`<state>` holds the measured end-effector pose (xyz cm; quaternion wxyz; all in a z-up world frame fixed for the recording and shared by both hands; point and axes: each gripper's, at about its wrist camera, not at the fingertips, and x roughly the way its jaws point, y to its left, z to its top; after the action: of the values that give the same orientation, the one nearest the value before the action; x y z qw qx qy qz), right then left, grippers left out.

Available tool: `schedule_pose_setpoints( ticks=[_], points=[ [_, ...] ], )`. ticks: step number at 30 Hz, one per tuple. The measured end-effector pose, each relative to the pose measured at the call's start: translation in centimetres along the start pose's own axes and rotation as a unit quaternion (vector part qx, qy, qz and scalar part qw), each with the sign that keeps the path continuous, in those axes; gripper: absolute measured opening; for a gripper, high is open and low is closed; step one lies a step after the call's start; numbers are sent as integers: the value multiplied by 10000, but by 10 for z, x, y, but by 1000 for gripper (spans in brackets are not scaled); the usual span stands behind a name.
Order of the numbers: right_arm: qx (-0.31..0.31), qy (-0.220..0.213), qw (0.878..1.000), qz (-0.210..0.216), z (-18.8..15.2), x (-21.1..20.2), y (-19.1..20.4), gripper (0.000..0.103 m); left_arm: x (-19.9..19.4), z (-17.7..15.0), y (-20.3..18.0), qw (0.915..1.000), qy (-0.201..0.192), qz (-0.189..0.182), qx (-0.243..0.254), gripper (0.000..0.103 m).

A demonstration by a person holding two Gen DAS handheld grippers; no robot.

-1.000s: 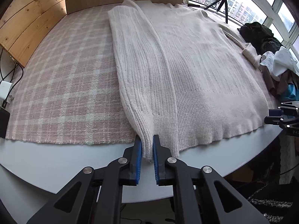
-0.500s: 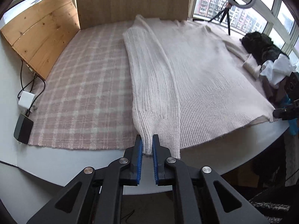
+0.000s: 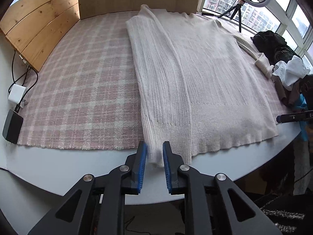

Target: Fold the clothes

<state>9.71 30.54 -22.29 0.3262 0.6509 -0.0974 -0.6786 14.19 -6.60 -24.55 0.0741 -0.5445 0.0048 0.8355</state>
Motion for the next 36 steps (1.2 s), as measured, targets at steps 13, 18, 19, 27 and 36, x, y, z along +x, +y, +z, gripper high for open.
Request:
schedule_pose_setpoints(
  ticks=[13,18,19,27,36],
  points=[
    [2,123,9994,323,-11,7,4,4,-2,16,18,9974,24,-498,-526,4],
    [369,-259,9937,1029,2,-38,7,4,-51,44,61,9918,-379,-627,-1044,4],
    [356,-332,9931,1071,5,-45,11,4,-58,46,63,9924,-426,-586,-995,4],
    [193,-230,9972,679,5,-36,21,4,-28,38,73,9954,-75,-285,-916,4],
    [18,17,9994,343,-2,-17,23,4,-10,0,87,9893,-22,908,-1144,13]
  ],
)
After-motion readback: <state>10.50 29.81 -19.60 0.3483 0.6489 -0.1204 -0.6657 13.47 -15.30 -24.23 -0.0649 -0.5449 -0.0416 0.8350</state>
